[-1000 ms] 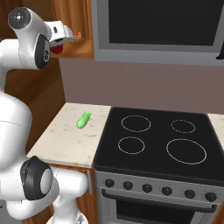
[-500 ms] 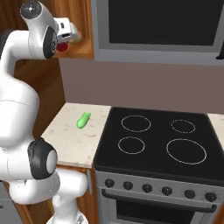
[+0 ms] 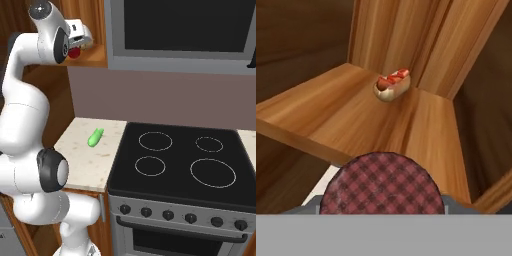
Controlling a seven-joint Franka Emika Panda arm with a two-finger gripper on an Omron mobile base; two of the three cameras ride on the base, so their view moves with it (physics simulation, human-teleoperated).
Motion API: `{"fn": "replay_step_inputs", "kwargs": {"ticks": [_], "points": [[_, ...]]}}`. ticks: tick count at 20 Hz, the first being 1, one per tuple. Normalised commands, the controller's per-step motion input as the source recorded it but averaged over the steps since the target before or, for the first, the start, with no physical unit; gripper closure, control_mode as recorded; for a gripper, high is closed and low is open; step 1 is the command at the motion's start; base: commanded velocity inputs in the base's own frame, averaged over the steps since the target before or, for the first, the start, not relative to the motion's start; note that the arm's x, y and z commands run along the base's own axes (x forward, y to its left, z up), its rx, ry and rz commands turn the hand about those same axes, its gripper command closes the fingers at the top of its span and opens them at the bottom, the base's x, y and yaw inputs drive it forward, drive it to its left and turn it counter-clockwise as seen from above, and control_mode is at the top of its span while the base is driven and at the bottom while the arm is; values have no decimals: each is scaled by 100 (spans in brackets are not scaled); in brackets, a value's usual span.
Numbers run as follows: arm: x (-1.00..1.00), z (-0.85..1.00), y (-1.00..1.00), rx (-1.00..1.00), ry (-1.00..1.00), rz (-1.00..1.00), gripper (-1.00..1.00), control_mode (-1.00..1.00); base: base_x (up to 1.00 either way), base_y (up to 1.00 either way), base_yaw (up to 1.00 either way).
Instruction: Pick the canned food and jam from the counter and place them in the cabinets closest to them.
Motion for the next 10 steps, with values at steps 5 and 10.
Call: {"fn": "replay_step_inputs", "kwargs": {"ticks": [5,10], "points": [[51,-8,8,-3,0,0,100,-100,0,0,0],[73,0,7,0,4,0,100,-100,0,0,0]]}}
